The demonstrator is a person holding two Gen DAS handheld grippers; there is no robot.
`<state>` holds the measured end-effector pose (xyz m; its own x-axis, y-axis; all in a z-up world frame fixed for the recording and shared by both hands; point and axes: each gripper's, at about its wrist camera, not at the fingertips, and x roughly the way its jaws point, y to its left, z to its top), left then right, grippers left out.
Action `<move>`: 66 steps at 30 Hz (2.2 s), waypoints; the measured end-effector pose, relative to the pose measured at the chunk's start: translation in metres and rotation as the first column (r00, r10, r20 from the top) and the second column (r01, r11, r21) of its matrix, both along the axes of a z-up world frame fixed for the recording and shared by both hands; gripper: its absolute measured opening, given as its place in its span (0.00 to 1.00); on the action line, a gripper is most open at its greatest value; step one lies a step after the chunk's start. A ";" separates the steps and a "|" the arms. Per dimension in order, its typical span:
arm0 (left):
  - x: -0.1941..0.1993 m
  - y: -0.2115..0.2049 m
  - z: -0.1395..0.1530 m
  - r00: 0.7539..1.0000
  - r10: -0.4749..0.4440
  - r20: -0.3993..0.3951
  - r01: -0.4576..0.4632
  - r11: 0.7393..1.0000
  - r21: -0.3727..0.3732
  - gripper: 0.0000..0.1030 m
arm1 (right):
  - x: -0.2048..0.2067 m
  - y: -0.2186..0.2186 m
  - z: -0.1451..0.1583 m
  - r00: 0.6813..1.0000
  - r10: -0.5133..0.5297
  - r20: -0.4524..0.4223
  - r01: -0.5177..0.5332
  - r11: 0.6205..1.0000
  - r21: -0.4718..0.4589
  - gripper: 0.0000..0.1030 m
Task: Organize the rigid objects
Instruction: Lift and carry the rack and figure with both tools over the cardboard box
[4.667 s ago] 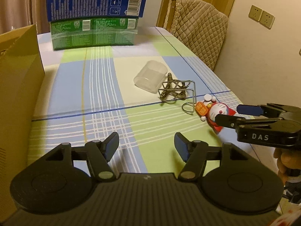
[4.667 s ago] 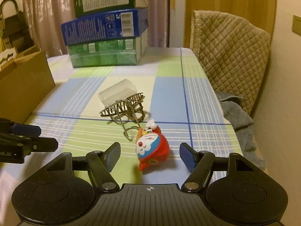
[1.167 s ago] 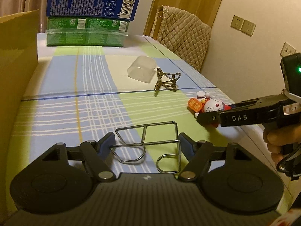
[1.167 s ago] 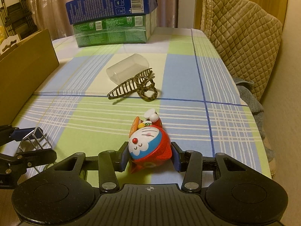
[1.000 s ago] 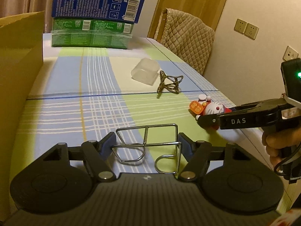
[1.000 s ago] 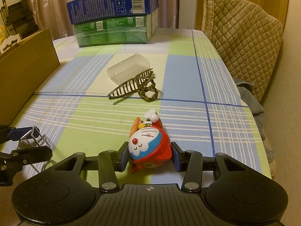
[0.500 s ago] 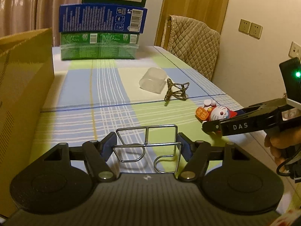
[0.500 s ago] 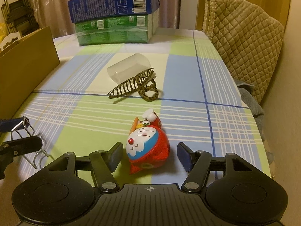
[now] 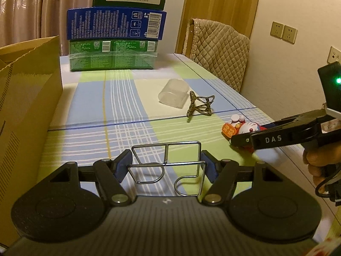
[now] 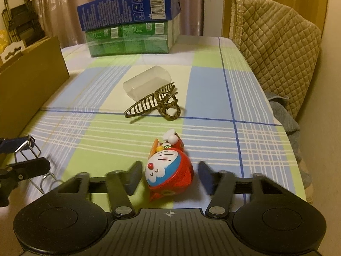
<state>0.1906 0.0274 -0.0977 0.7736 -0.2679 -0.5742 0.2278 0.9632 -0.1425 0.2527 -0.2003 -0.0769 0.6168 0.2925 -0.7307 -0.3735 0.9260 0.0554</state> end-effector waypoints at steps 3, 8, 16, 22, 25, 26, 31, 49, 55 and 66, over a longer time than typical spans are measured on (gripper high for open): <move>-0.001 0.000 0.000 1.000 -0.002 0.002 0.002 1.000 0.002 0.63 | 0.000 0.003 0.000 1.000 0.008 0.002 -0.008 1.000 -0.016 0.41; -0.002 -0.001 0.003 1.000 -0.007 0.004 0.007 1.000 0.006 0.63 | 0.000 0.000 0.003 1.000 -0.006 -0.013 0.006 1.000 0.003 0.41; -0.005 -0.007 0.012 1.000 -0.014 0.000 0.014 1.000 0.014 0.63 | -0.009 0.000 0.016 1.000 -0.030 0.008 0.030 0.998 0.060 0.41; -0.020 -0.008 0.024 1.000 -0.014 0.003 0.014 1.000 0.018 0.63 | -0.029 -0.003 0.035 0.997 -0.078 0.029 0.075 0.992 0.104 0.41; -0.027 -0.006 0.035 1.000 -0.013 0.009 0.013 1.000 0.024 0.63 | -0.045 0.000 0.046 0.997 -0.076 0.035 0.071 0.991 0.113 0.41; -0.030 -0.006 0.040 1.000 -0.013 0.012 0.012 1.000 0.026 0.63 | -0.050 0.000 0.050 0.996 -0.075 0.038 0.070 0.991 0.117 0.41; -0.048 0.000 0.068 0.999 -0.005 0.047 0.004 0.999 0.033 0.63 | -0.076 0.004 0.075 0.995 -0.091 0.049 0.083 0.986 0.146 0.41; -0.101 0.073 0.165 0.987 0.117 0.107 -0.123 0.991 0.056 0.63 | -0.135 0.081 0.159 0.989 0.067 0.134 -0.092 0.978 0.187 0.41; -0.105 0.125 0.182 0.980 0.168 0.111 -0.177 0.981 0.082 0.63 | -0.138 0.129 0.169 0.978 0.154 0.138 -0.179 0.964 0.195 0.41; -0.089 0.225 0.178 0.969 0.235 0.073 -0.245 0.954 0.175 0.63 | -0.126 0.228 0.168 0.933 0.335 0.136 -0.355 0.919 0.172 0.41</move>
<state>0.1015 0.2525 0.0804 0.8317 0.0340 -0.5542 -0.0108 0.9989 0.0449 0.1265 0.0277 0.0906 0.5203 0.6278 -0.5789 -0.6806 0.7143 0.1630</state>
